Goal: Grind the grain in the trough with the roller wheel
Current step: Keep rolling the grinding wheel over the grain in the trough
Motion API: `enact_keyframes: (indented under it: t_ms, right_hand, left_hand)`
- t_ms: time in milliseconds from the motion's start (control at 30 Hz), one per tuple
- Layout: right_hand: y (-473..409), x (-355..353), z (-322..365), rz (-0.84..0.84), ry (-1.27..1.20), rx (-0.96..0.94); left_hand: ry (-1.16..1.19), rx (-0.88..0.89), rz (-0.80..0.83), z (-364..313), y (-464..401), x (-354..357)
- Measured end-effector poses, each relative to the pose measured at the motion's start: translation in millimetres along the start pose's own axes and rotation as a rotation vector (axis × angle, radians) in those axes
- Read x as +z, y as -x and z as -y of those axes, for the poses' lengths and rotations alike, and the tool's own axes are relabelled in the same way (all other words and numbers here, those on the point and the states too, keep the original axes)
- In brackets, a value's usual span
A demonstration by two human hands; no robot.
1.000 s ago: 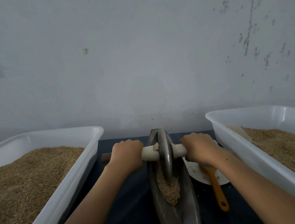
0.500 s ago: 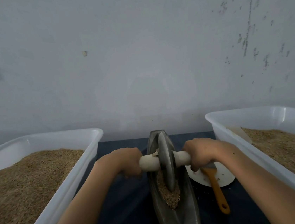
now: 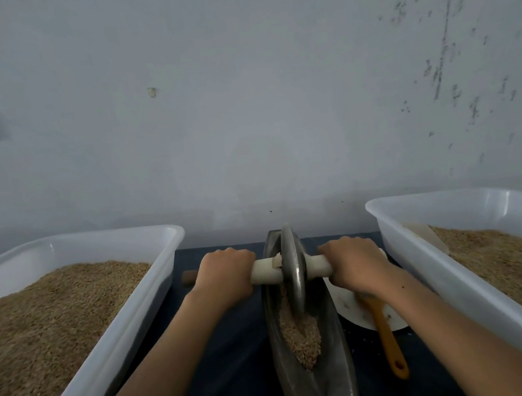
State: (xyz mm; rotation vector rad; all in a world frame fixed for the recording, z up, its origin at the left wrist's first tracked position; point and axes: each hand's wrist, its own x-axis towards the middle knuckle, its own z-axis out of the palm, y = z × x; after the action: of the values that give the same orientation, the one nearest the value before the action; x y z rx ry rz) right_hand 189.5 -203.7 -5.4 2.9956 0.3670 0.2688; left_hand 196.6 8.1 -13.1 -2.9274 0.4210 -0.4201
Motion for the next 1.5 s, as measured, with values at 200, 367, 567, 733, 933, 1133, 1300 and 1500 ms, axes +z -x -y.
enact_keyframes:
  t_ms: [200, 367, 567, 733, 933, 1133, 1300, 1500]
  right_hand:
    - [2.9, -13.1, -3.3, 0.334, -0.055, -0.022]
    - [0.7, -9.9, -2.4, 0.257, -0.028, -0.016]
    - [-2.5, 7.2, -0.7, -0.08, -0.006, 0.013]
    - [-0.7, 4.4, -1.4, -0.061, -0.004, -0.005]
    - [4.1, -13.8, -3.4, 0.339, -0.061, -0.031]
    - [1.9, -11.9, -3.1, 0.302, -0.064, -0.02]
    - [-1.1, 1.9, 0.1, -0.023, 0.0, 0.01]
    - [-0.5, 1.1, -2.0, 0.019, -0.017, -0.009]
  left_hand:
    - [0.237, 0.046, 0.417, 8.6, 2.5, -10.7]
    - [0.144, -0.01, 0.305, 3.2, 1.8, -9.4]
    - [-0.007, -0.065, -0.031, -4.3, 0.2, 2.1]
    - [0.001, -0.023, 0.062, -0.4, 1.2, -2.2]
    - [0.253, 0.008, 0.488, 4.7, 5.3, -16.5]
    - [0.142, -0.026, 0.369, -0.1, 4.8, -15.8]
    - [-0.008, -0.076, 0.063, -6.1, 0.4, -4.3]
    - [-0.007, -0.053, 0.089, -5.1, 2.0, -5.8]
